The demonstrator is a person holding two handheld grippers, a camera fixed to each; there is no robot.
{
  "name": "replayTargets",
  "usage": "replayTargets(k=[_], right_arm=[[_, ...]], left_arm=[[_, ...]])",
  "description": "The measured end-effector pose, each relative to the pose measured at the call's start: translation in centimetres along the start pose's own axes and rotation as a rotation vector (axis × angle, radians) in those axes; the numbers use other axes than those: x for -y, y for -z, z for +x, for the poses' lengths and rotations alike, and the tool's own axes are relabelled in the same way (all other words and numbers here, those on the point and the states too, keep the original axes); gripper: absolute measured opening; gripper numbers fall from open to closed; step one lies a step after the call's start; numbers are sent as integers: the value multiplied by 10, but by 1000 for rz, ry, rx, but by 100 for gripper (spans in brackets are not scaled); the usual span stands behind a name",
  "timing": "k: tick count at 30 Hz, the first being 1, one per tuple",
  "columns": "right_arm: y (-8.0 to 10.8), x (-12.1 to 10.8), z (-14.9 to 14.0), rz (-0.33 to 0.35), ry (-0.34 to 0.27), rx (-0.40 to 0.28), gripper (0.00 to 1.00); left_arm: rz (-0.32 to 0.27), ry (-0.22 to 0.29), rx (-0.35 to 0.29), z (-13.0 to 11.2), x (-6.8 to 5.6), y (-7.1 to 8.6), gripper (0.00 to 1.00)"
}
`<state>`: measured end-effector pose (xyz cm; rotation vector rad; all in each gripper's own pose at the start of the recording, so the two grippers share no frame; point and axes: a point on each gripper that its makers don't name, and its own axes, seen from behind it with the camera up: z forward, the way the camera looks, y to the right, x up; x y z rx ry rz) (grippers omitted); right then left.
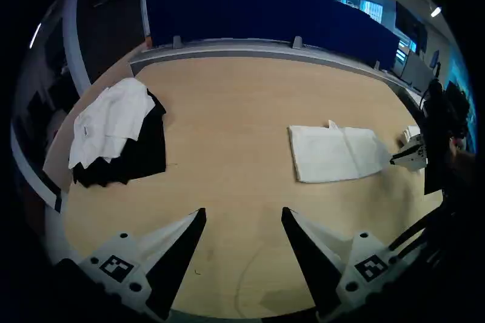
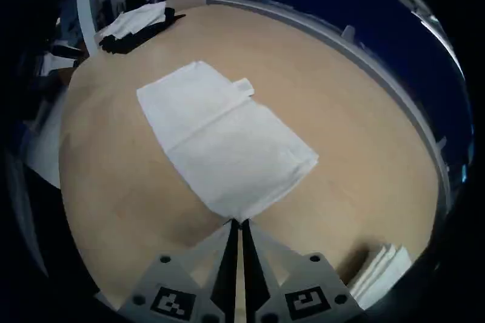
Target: Fold towel
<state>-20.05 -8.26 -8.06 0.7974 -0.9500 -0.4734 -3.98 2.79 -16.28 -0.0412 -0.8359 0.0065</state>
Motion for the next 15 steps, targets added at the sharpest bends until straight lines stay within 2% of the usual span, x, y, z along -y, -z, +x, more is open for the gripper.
replayTargets(k=[5,15], right_arm=[[13,-4,30,-15,56,-22,5],[30,-1,93,-18,216,-44,4]], left_arm=[[-1,13,-11,2,3,5,92],[-8,59,-25,0,9,15,92]])
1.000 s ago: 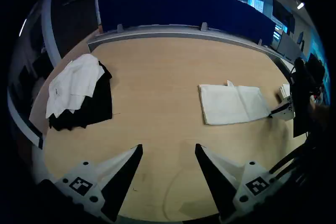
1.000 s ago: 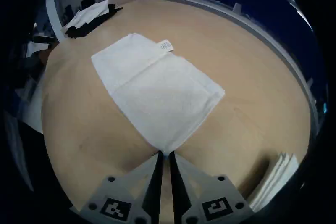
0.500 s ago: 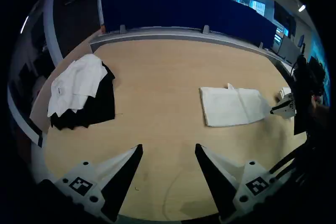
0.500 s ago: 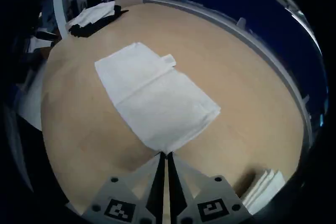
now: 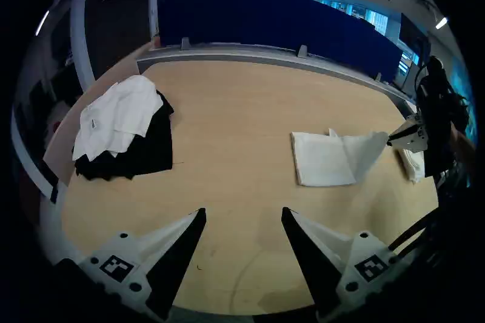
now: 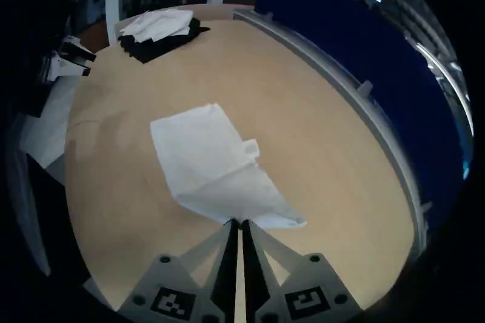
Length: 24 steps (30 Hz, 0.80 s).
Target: Fold towel
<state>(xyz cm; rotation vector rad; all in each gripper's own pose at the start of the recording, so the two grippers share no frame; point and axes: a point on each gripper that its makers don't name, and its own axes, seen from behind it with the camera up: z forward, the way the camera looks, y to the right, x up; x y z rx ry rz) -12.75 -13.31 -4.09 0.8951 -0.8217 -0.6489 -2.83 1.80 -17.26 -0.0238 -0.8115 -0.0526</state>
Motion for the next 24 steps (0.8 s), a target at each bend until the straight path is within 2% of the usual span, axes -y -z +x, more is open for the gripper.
replayTargets(k=[6,12,20,24], right_arm=[[-7,0,24,15,72,1,5],[-18,12,57,40,160,-12,4],[-52,54,94,111,268,-12,4],[-80,80,105,150,272,-17,4]], left_arm=[[-3,26,-7,-3,5,4,92],[2,49,-17,-6,11,11,92],[26,93,-30,-14,22,20,92],[40,116,-33,-19,27,24,92]])
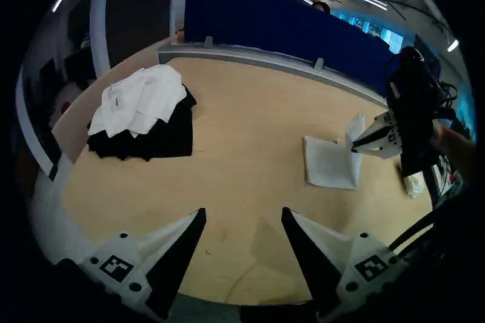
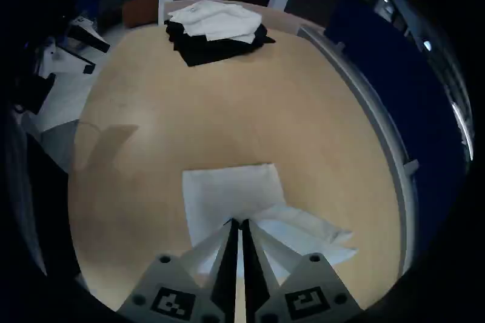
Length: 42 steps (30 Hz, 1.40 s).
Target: Fold towel
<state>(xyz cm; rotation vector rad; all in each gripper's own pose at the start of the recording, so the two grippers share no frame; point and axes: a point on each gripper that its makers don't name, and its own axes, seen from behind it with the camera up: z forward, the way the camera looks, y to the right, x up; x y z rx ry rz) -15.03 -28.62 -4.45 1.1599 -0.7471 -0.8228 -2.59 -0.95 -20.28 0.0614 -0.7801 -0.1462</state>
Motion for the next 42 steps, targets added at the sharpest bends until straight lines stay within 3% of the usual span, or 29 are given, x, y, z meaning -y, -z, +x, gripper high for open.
replayTargets(k=[6,12,16,19,22,27,33,42], right_arm=[[-53,30,12,69,-69,-19,4],[-69,38,12,92,-134,-22,6],[-66,38,12,91,-148,-29,13],[-61,36,13,87,-158,-39,30],[-56,36,13,83,-171,-47,56],[-45,33,12,65,-201,-63,74],[-34,33,-3,38,-260,-61,77],[-16,40,-48,-8,-361,-20,77]], left_arm=[[17,21,-1,-6,7,3,92],[18,26,-6,-6,7,3,92],[9,27,-6,-5,5,1,92],[4,24,-5,-5,5,0,93],[1,17,-7,-4,4,0,92],[0,7,-11,0,4,1,92],[-3,0,-17,4,2,4,92],[-7,-5,-23,7,1,6,92]])
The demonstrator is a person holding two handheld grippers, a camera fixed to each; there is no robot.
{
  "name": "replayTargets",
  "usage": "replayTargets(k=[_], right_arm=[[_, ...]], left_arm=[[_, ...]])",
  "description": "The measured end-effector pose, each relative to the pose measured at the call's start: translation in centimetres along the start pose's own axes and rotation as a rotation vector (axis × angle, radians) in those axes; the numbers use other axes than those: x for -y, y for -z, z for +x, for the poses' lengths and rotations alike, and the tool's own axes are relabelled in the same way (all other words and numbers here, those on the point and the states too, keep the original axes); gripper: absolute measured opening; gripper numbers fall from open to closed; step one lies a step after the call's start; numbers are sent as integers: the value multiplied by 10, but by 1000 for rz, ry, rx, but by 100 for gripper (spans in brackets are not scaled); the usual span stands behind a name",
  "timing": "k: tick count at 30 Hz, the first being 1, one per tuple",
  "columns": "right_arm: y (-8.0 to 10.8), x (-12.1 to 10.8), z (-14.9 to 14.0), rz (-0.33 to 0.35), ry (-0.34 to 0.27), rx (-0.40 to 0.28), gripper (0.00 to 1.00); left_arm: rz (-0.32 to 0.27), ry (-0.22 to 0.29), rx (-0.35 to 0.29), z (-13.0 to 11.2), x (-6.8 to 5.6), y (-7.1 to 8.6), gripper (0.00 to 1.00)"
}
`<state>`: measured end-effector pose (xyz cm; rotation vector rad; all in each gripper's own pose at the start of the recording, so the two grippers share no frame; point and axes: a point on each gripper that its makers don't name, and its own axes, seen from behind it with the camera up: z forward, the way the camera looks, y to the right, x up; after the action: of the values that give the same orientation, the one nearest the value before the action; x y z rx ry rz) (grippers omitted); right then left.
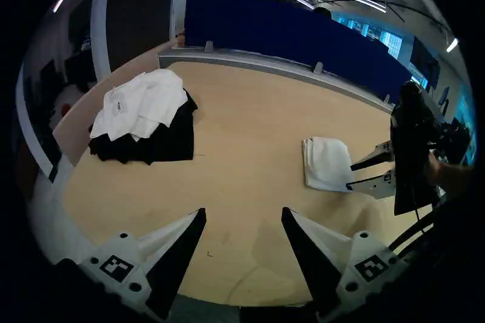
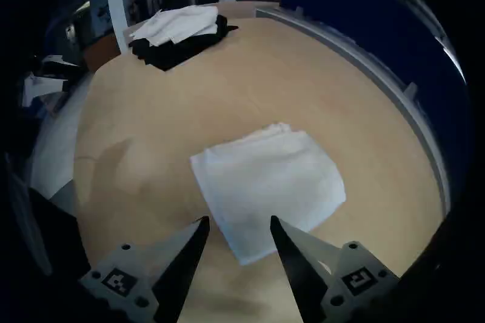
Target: Fold towel
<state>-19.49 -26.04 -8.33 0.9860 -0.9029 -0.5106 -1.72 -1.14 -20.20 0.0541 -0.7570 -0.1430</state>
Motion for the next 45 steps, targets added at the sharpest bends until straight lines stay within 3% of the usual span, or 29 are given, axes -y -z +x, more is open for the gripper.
replayTargets(k=[6,15,25,38,45], right_arm=[[6,-1,-30,-29,-49,30,77],[1,-1,-48,-49,-90,56,71],[-7,1,-51,-43,-148,49,46],[-9,-6,-51,-57,-179,33,11],[-4,-6,-46,-69,-162,2,5]], left_arm=[[-5,-8,-1,0,-3,0,92],[-13,-18,-1,2,-8,3,92],[-14,-15,2,-2,-10,5,92],[-19,-24,5,-5,-14,4,92],[-22,-32,3,-2,-16,5,92]])
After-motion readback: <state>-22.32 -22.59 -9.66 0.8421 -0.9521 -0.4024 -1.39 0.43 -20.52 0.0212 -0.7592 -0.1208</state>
